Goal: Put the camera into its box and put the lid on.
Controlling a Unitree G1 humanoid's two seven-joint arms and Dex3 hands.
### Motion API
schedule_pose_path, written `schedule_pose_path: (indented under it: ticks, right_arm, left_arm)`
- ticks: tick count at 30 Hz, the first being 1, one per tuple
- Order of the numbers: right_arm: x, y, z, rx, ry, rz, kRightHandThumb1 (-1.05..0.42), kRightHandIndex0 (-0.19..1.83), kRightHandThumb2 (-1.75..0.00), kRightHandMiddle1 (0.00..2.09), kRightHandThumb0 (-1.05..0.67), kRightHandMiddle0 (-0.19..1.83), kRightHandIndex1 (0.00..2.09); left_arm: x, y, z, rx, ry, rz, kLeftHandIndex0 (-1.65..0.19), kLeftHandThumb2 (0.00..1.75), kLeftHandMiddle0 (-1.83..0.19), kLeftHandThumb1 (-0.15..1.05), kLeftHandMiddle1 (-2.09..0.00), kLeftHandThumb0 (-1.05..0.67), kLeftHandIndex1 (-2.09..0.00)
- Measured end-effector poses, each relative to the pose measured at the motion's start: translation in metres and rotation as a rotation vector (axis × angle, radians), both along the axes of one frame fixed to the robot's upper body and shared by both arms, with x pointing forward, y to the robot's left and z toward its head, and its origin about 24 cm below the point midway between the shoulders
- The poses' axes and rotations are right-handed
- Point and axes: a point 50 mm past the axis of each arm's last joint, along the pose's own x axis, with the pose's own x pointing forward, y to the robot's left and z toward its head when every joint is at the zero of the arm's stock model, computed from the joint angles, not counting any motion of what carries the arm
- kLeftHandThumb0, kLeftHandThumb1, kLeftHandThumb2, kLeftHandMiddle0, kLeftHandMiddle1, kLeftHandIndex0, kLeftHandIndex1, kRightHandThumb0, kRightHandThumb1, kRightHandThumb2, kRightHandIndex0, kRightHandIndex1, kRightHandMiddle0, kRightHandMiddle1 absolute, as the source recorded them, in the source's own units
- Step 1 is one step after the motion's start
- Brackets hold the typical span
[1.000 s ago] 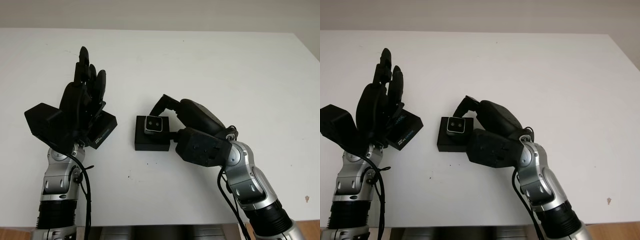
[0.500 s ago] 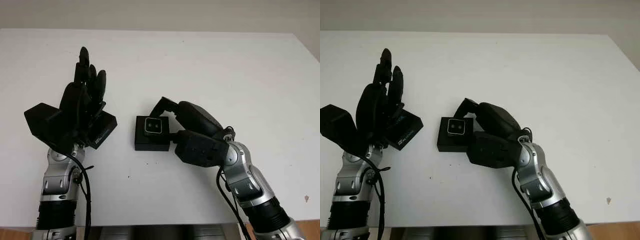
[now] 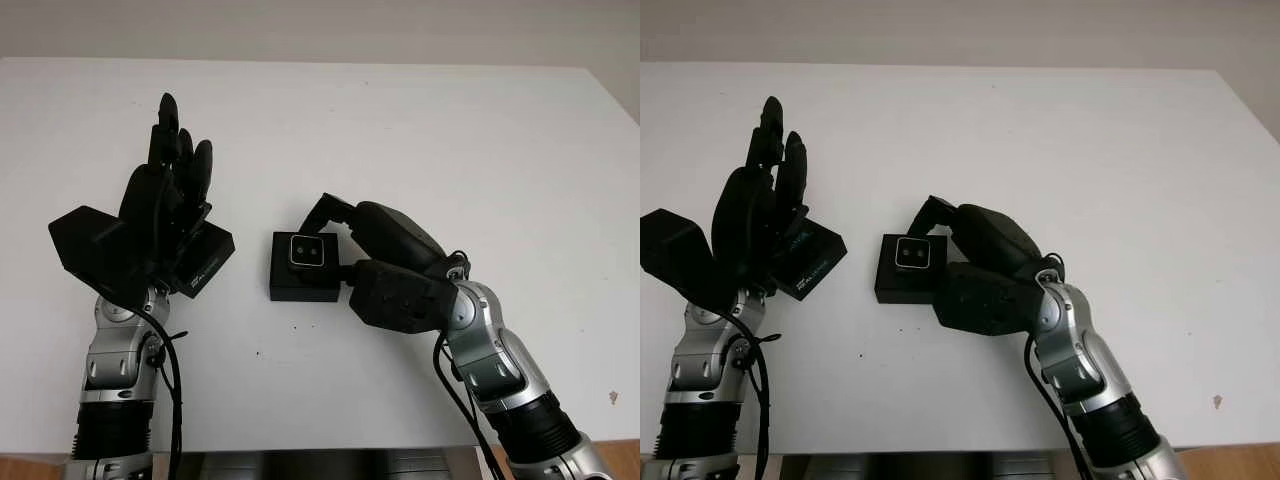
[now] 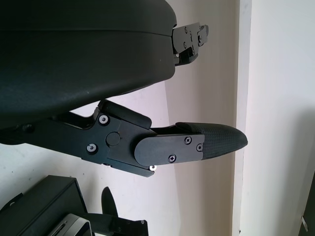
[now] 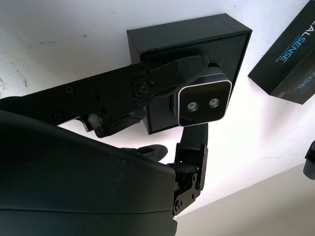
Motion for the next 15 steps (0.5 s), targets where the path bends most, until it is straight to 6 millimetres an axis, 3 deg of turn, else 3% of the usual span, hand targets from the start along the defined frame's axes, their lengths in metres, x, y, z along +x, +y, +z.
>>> schedule_pose_path:
  ticks: [3, 8, 11, 15]
  right_arm:
    - [-0.0009, 0.0001, 0.0015, -0.028, -0.034, 0.005, -1.02, 0.33, -0.05, 1.49, -0.45, 0.25, 0.04]
    - [-0.0037, 0.0006, 0.0040, -0.112, -0.082, 0.021, -0.96, 0.20, -0.05, 0.75, -0.55, 0.24, 0.02]
    - [-0.0048, 0.0000, 0.0063, -0.130, -0.095, 0.027, -0.96, 0.16, -0.06, 0.59, -0.56, 0.27, 0.02]
    - [-0.0054, 0.0002, 0.0072, -0.138, -0.093, 0.034, -0.96, 0.13, -0.06, 0.53, -0.57, 0.27, 0.02]
  left_arm:
    - [0.0000, 0.0000, 0.0001, 0.000, 0.000, 0.000, 0.19, 0.45, 0.19, 1.05, 0.00, -0.74, 0.00]
    - [-0.0005, -0.0002, 0.0018, 0.001, -0.007, 0.000, 0.19, 0.45, 0.19, 1.05, 0.00, -0.74, 0.00]
    - [-0.0007, -0.0003, 0.0023, 0.002, -0.010, 0.001, 0.19, 0.44, 0.19, 1.05, 0.00, -0.75, 0.00]
    - [-0.0006, -0.0002, 0.0022, 0.001, -0.009, 0.004, 0.19, 0.44, 0.19, 1.05, 0.00, -0.75, 0.00]
